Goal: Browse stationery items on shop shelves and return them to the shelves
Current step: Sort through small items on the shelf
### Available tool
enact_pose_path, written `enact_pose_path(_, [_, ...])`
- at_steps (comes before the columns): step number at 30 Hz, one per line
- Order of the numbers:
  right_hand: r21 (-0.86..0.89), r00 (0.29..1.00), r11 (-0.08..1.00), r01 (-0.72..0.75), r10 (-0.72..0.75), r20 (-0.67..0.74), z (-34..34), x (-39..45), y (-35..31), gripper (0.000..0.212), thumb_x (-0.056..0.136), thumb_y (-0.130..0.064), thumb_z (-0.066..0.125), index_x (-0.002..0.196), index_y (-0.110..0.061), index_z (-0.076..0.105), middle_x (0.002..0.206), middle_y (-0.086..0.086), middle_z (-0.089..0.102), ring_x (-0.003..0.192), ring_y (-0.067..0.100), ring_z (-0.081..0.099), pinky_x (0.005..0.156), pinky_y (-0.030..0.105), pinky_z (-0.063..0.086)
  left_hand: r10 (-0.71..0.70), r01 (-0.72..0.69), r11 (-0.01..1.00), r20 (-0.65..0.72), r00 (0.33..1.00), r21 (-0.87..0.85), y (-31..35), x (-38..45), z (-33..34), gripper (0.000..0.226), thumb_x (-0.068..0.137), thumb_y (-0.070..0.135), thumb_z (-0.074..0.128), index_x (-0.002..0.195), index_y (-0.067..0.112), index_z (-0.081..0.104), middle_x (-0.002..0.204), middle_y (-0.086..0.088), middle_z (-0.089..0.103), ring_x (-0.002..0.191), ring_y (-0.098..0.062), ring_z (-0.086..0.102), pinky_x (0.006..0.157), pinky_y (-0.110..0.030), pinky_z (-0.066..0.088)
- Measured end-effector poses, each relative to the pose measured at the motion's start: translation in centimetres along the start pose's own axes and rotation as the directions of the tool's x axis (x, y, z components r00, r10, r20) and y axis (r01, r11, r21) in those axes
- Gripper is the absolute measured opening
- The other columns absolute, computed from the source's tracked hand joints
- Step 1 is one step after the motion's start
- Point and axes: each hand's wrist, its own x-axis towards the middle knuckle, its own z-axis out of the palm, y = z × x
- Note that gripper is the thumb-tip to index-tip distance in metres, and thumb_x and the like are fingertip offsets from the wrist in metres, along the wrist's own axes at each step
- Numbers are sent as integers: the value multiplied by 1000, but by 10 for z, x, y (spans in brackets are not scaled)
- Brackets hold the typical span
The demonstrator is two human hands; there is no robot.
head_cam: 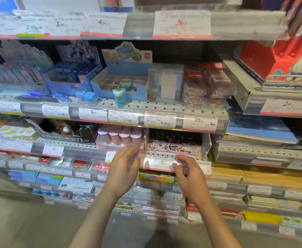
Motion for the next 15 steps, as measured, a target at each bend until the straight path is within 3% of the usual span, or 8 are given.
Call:
enact_pose_path(6, [22, 999, 999, -48, 48, -8, 16, -22, -1, 27, 95, -29, 63, 122, -27, 63, 112, -14, 65, 95, -7, 60, 87, 25, 54, -79, 86, 990, 67, 995, -115, -10, -23, -9, 33, 98, 27, 55, 130, 33, 57, 114, 20, 62, 99, 2, 59, 81, -23, 51])
enact_pose_path(10, [-17, 995, 998, -55, 54, -79, 30, -26, -16, 25, 96, -32, 61, 121, -28, 62, 106, -17, 65, 95, -4, 61, 87, 30, 54, -35, 51, 985, 99, 994, -167, -28, -13, -27, 32, 97, 24, 57, 128, 31, 58, 110, 19, 64, 94, -3, 62, 80, -16, 47])
enact_pose_path(13, [-80, 989, 995, -65, 53, -141, 47, -30, -36, 24, 96, -35, 61, 119, -31, 62, 104, -20, 65, 95, -4, 62, 87, 31, 55, 2, 26, 980, 138, 990, -196, -49, -4, -54, 31, 97, 26, 57, 127, 32, 59, 106, 17, 66, 91, -6, 64, 79, -21, 51])
enact_pose_path(15, [-107, 986, 992, -73, 56, -157, 62, -32, -56, 24, 96, -40, 60, 119, -34, 62, 106, -21, 65, 97, -5, 62, 87, 30, 54, 24, 4, 979, 137, 990, -201, -64, 1, -78, 28, 97, 26, 58, 124, 32, 61, 103, 16, 67, 90, -4, 64, 78, -15, 48])
